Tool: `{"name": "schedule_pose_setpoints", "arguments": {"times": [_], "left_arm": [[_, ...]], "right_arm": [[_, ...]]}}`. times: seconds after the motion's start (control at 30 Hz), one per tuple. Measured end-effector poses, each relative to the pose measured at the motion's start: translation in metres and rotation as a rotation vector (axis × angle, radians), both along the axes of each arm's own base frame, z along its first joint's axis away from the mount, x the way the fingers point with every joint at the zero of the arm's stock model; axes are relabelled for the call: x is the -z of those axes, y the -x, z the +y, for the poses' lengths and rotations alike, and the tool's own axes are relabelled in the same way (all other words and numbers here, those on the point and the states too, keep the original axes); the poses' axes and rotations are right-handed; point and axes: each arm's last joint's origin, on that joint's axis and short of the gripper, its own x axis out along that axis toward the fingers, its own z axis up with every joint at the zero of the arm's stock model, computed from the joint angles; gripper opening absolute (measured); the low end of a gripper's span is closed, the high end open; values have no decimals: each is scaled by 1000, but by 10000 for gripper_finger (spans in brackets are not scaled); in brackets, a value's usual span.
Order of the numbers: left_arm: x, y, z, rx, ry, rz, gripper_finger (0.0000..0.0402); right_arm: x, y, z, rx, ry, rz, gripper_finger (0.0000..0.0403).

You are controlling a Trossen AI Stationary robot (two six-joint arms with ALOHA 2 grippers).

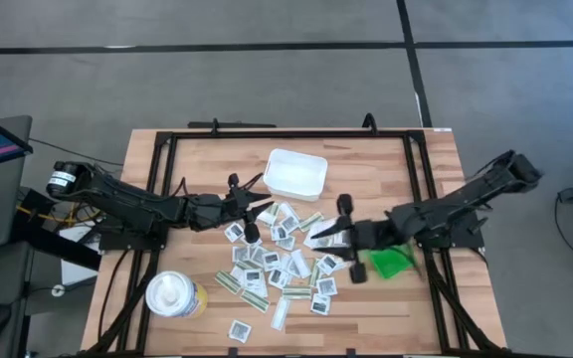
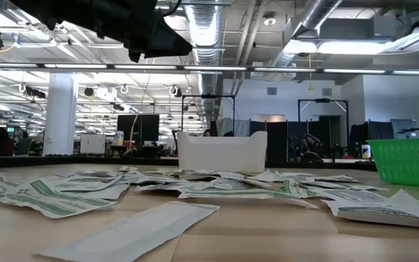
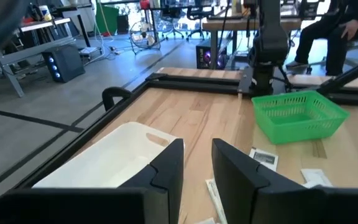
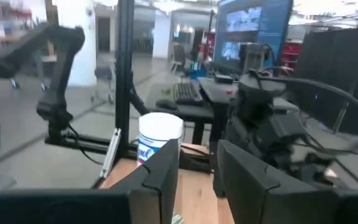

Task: Pick & Place First Aid Supplies
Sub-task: Put the bandage pack into the green bin

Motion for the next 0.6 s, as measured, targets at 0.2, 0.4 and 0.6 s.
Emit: {"name": "schedule_pose_setpoints", "arguments": {"times": [0.2,0.4,0.6], "left_arm": [[0,0,0,0,0,0,85],[2,0,0,2,-4,19,85],[2,0,0,2,-4,19,85]], "right_arm": [[0,-59,-5,39,93,246,107],[25,-92,-14,90,126,383,107],[76,-113,-14,130,41,512,107]]}}
